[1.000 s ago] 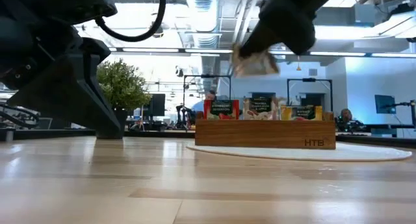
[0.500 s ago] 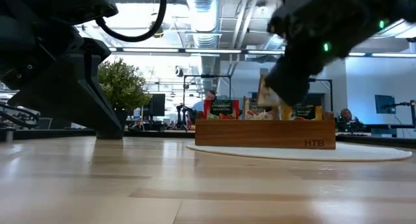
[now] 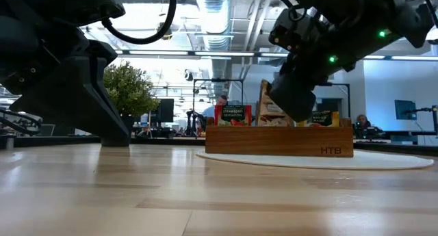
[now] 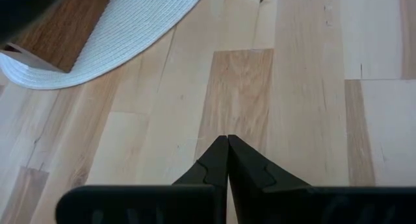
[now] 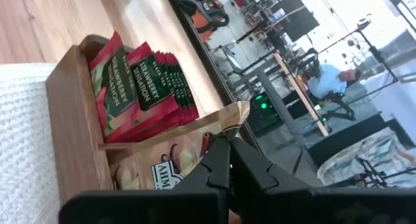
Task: Pick & Place Tea
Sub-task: Put the brown tea bag into the middle section of the wooden organizer
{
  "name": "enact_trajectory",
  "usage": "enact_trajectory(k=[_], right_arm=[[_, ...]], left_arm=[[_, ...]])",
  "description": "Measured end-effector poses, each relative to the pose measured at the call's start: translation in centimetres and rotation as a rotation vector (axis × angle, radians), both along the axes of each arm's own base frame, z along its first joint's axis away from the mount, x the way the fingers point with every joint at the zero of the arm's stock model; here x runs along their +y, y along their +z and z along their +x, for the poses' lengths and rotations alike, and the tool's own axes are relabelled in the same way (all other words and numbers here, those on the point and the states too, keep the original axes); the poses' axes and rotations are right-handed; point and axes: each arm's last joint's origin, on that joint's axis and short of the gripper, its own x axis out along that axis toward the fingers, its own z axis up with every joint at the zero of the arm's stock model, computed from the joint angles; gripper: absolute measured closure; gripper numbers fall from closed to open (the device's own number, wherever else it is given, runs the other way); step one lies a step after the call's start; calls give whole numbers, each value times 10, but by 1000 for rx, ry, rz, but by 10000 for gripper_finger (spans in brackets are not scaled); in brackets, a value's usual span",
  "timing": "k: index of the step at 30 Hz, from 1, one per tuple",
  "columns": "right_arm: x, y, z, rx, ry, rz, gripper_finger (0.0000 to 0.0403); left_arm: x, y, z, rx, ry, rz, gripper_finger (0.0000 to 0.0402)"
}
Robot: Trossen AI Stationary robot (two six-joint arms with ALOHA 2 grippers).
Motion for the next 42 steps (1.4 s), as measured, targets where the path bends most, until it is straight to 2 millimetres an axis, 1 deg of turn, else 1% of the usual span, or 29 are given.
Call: enact_trajectory(k=[6,10,11,15,19,23,27,30,33,35,37,39,42], right_arm=[[-1,-5,-3,9,1,-6,403],[-1,-20,-1,50,12,-21,402],[1,-24,2,44,16,-20,400],[2,-40,6,78,15,-62,390],[4,-42,7,78,8,-81,367],[10,-37,6,71,50,-42,325],[17,-25,4,85,129,33,269],[17,-11,2,90,186,126,231],[10,8,-5,93,201,219,214],[2,23,-11,74,188,279,220],[-7,39,-16,38,170,348,242],[-17,52,-18,-8,169,433,282],[-33,62,-15,-81,153,546,365]], left_arm=[[0,0,0,0,0,0,401],[0,0,0,0,0,0,401],[0,0,0,0,0,0,401],[0,0,0,-3,0,-3,401],[0,0,0,-3,-1,-3,401],[0,0,0,-5,-1,-4,401],[0,0,0,-5,-1,-4,401],[0,0,0,-5,-1,-4,401],[0,0,0,-5,-1,-4,401],[0,0,0,-5,-1,-4,401],[0,0,0,-5,-1,-4,401],[0,0,0,-5,-1,-4,401],[0,0,0,-5,-1,-4,401]])
